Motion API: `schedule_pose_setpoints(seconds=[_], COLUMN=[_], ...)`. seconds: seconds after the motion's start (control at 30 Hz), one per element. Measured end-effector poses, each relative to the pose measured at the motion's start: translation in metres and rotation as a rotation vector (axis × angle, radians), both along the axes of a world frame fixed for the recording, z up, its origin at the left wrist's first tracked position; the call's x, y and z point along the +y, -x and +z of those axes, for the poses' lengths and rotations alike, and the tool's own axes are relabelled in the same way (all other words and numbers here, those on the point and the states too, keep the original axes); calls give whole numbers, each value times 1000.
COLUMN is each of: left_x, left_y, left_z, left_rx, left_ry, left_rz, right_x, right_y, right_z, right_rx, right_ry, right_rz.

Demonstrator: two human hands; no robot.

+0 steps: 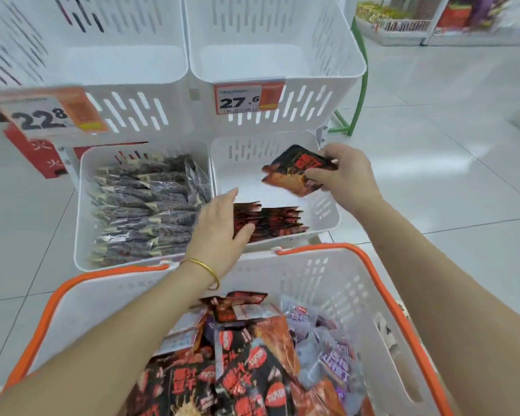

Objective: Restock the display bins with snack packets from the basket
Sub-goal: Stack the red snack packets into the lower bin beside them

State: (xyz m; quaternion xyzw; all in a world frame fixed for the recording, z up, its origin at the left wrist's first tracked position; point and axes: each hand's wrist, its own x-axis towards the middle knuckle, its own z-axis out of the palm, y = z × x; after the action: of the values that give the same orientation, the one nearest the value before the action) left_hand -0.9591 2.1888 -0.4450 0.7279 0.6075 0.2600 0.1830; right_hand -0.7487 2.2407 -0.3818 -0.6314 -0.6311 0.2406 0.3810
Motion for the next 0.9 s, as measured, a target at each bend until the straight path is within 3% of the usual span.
schedule_pose_setpoints(seconds=[0.1, 0.2, 0.37, 0.57, 0.73, 0.9], left_x=[17, 24, 30, 31, 31, 32], left_y=[0, -2, -3, -5, -6, -5], left_z=[-29, -56, -61, -60, -62, -60], left_rx=[208, 392, 422, 456, 484, 504], left_ry=[-34, -3, 4, 41, 52, 48], left_rz=[-95, -114, -82, -71, -64, -56], right_x=[31, 58, 81, 82, 83, 65], right_y=[7, 12, 10, 13, 10, 5], right_z=[-32, -76, -123, -128, -138, -119], right_rx=[-290, -237, -273, -148, -474, -466], right_ry=[-53, 9, 246, 438, 438, 391], right_rz=[-81, -36, 186, 330, 396, 359])
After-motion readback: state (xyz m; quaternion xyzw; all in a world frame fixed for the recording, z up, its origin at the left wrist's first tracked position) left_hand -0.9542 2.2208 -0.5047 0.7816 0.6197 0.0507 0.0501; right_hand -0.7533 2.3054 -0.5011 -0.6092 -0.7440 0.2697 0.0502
